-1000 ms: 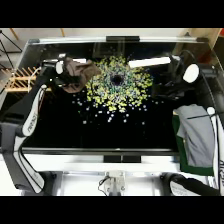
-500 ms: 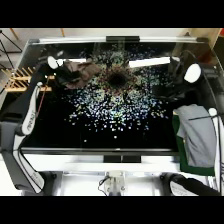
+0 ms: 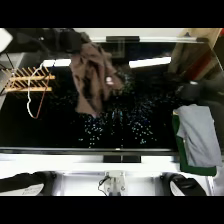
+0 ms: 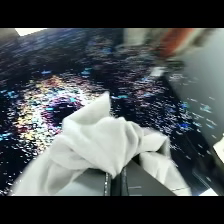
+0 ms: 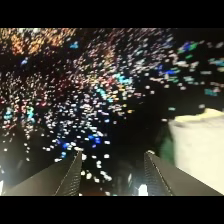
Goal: Fold the shirts.
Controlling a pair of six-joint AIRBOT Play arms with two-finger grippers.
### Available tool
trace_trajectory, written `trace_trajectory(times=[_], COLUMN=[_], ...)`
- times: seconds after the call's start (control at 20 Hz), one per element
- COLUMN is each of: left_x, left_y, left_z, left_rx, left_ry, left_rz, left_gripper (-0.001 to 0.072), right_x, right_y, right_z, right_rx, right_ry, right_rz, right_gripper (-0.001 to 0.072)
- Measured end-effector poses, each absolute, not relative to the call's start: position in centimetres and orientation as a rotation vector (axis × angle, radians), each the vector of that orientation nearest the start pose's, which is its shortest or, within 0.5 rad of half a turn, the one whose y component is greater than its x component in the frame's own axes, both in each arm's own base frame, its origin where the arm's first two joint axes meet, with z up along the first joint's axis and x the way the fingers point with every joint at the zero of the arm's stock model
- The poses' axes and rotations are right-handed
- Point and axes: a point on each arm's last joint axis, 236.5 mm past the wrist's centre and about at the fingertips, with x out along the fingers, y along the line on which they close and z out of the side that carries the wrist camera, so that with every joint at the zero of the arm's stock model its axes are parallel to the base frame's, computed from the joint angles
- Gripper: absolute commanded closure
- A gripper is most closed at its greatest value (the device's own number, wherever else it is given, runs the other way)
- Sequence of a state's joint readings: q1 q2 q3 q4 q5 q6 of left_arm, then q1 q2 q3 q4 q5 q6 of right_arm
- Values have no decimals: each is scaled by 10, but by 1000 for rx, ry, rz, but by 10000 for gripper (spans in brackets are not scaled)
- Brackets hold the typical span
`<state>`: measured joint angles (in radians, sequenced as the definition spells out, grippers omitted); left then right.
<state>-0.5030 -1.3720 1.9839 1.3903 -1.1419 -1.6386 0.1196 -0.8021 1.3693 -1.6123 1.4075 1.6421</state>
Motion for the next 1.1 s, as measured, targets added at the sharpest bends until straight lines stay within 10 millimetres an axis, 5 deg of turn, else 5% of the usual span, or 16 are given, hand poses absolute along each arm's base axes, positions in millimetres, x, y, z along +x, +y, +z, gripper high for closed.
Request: trace_trajectory(times=[0.1,0.2,0.4,0.45,0.55,0.6,0.65,0.85,1.1], left_x=[389,373,368,367,364,364,365,377,355], left_y=[-287,-306,-332,-339,-354,-356,-353,-296,-200], left_z=[299,257,149,126,91,78,71,69,67], left_rx=[-8,33,50,36,2,-14,-21,28,99], left_ry=[617,715,918,963,1035,1067,1092,1207,1397], left_rz=[-634,-651,-620,-617,-619,-613,-599,-493,-364], left_gripper=[675,675,656,531,71,14,14,15,16], right_x=[272,250,232,233,240,245,250,270,284], right_y=[20,17,29,35,49,58,66,96,125], right_z=[241,235,182,164,122,102,85,33,-22], right_rx=[-4,3,29,41,78,100,122,182,271], right_ry=[834,881,1042,1080,1164,1203,1240,1345,1478], right_rz=[32,24,63,80,119,141,166,266,349], right_gripper=[202,202,202,202,201,188,34,34,34])
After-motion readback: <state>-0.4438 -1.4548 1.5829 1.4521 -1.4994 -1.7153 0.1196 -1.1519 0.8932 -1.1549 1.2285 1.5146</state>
